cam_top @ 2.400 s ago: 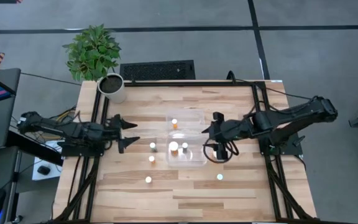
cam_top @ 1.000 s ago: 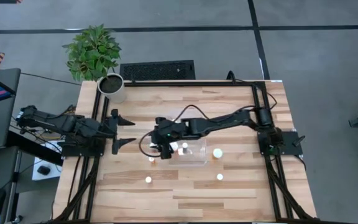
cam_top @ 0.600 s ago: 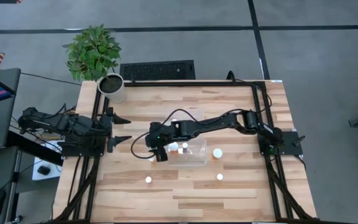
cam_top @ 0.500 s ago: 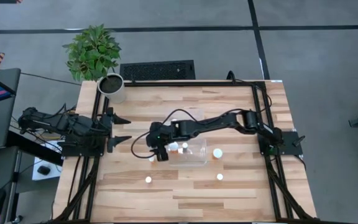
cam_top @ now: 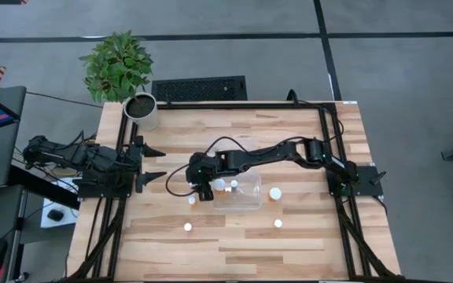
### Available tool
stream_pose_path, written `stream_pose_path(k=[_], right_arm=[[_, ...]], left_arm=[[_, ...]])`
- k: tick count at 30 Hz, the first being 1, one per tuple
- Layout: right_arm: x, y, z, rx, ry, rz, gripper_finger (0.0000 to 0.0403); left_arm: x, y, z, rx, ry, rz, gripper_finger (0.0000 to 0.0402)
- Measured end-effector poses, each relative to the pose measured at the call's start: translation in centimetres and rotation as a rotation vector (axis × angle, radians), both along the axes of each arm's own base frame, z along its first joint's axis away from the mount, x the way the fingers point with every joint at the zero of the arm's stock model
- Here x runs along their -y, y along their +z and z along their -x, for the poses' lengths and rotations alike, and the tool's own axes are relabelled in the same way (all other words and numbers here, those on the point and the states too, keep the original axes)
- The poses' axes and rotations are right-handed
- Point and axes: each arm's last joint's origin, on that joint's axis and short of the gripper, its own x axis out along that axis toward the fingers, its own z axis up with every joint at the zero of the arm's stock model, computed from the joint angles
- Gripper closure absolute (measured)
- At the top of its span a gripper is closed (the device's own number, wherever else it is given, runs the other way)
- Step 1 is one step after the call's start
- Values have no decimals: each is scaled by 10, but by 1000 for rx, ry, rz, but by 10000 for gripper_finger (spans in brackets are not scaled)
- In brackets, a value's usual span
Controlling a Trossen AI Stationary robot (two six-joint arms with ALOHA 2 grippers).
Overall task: Pick and place medicine bottles into bin by pill shape (circle, oval)
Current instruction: Put the blue tablet bottle into the top transparent bin
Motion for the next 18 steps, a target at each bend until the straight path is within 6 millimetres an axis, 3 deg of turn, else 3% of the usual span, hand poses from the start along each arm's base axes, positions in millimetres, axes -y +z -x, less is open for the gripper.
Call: stream_pose_path(k=[18], right_arm=[[-1,0,0,1,17,-7,148]], left_arm=[[0,0,0,0,0,2,85]])
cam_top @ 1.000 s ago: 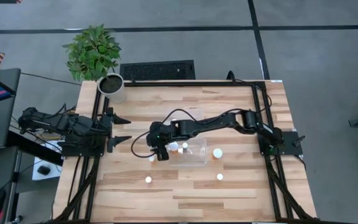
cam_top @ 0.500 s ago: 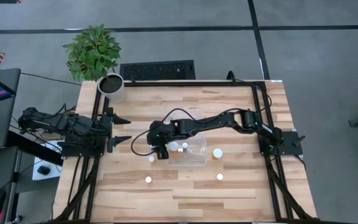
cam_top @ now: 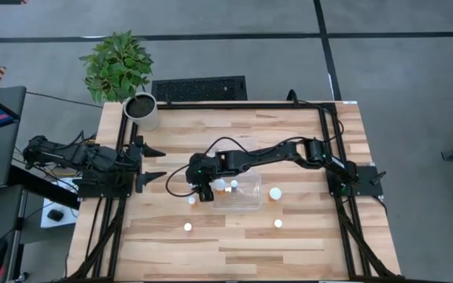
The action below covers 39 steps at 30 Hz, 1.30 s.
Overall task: Pick and place medicine bottles into bin by pill shape (circle, oval)
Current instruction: Put the blue tablet bottle into the top transparent bin
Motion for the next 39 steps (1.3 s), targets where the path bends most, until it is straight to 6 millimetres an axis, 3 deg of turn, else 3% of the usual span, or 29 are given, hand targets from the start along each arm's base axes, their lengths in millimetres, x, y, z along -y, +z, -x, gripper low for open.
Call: stream_pose_path(k=[6,23,39], right_arm=[[0,0,0,0,6,-5,157],[-1,0,0,0,15,2,259],[-1,0,1,-13,15,2,290]], left_arm=[[0,0,0,0,0,0,85],[0,0,0,-4,2,5,85],[0,-1,0,-4,2,6,85]])
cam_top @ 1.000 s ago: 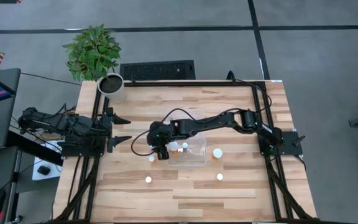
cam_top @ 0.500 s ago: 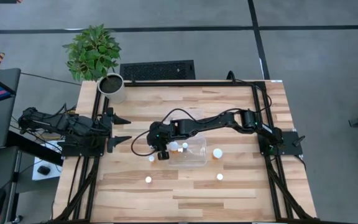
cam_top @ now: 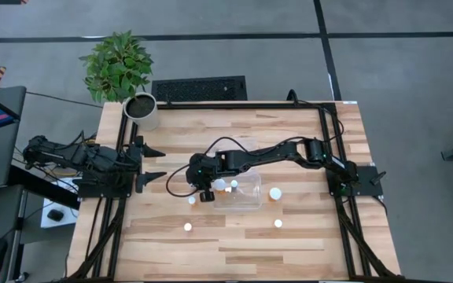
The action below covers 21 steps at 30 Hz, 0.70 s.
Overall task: Pick and place medicine bottles into bin by pill shape (circle, oval)
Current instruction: Put the blue tablet bottle into the top transparent bin
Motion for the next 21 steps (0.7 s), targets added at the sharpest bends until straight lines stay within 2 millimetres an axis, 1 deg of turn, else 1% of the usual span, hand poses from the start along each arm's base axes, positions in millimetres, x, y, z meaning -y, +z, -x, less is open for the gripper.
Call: stream_pose_path(k=[17,21], right_arm=[[1,3,1,-1,7,9,291],[1,13,5,1,10,13,293]], left_arm=[[0,-2,1,-21,0,13,85],[0,-2,1,-20,0,14,85]])
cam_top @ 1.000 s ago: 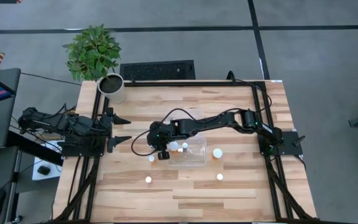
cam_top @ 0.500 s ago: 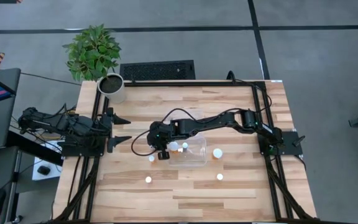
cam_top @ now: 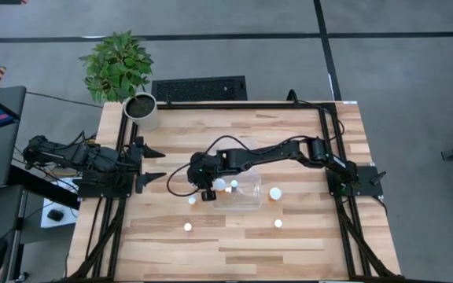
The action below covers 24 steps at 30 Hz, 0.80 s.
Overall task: Pick and place medicine bottles into bin by pill shape (circle, oval)
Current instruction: Put the blue tablet bottle into the top transparent bin
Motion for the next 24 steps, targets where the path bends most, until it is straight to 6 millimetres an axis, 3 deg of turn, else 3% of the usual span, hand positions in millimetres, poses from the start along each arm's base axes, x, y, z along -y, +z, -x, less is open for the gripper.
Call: stream_pose_path(k=[5,12,21,24], right_arm=[[3,14,4,20,-1,4,300],[3,13,11,-66,-1,4,291],[-19,8,18,-147,-7,-22,190],[-24,8,18,-145,-23,1,173]], left_arm=[[0,0,0,1,-1,1,85],[0,0,0,0,-3,1,85],[0,0,0,0,-2,1,85],[0,0,0,2,8,-3,85]])
